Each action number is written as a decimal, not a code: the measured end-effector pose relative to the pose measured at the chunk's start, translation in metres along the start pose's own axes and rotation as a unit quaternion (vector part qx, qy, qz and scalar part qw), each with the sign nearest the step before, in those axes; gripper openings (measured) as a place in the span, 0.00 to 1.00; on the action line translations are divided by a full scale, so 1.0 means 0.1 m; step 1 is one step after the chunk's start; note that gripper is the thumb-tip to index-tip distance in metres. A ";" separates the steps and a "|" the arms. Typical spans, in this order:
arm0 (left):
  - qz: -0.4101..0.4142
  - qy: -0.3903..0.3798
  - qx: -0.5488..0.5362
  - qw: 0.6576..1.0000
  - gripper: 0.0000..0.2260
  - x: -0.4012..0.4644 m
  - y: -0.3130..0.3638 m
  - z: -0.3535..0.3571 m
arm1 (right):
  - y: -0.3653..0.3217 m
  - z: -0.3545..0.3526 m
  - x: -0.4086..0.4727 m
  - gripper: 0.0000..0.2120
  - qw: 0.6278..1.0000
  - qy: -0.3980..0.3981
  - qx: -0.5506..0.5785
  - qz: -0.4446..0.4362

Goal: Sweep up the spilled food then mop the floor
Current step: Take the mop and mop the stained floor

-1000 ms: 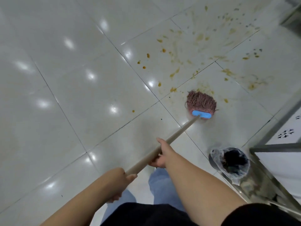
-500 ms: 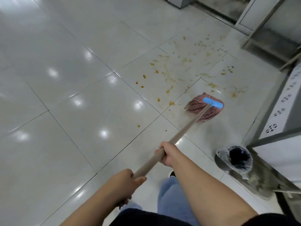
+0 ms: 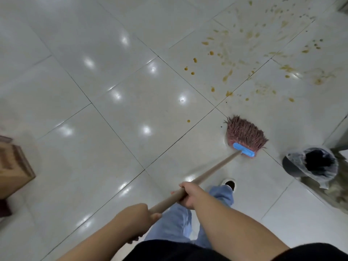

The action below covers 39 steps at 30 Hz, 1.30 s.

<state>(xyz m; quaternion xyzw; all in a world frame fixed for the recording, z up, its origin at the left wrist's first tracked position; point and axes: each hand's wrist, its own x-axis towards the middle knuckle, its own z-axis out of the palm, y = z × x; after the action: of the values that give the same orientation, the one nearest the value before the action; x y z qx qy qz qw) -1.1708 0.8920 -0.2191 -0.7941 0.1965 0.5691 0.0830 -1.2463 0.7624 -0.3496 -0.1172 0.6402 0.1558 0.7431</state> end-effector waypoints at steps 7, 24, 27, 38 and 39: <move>0.007 -0.025 0.006 1.000 0.18 0.28 0.51 -0.11 | -0.36 -0.31 -0.12 0.12 0.992 -0.014 0.128 -0.017; -0.002 -0.135 -0.224 0.965 0.17 0.97 2.92 -0.39 | -2.14 -1.53 -0.07 0.22 0.946 0.076 0.309 -0.062; 0.009 -0.273 -0.232 0.934 0.12 1.07 3.51 -0.69 | -2.77 -1.91 -0.11 0.22 0.943 0.060 0.319 -0.069; 0.045 -0.205 -0.256 0.944 0.07 1.38 5.51 -1.32 | -4.77 -2.89 -0.36 0.21 0.925 -0.016 0.363 -0.114; 0.039 -0.208 -0.256 0.943 0.07 1.45 5.75 -1.41 | -5.01 -2.99 -0.37 0.21 0.922 -0.015 0.367 -0.121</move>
<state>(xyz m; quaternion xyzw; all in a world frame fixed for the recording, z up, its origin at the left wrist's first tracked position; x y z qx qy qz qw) -1.2419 0.2875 -0.2547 -0.6442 0.0528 0.7555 -0.1065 -1.3333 0.1849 -0.3711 0.0899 0.6219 -0.1793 0.7569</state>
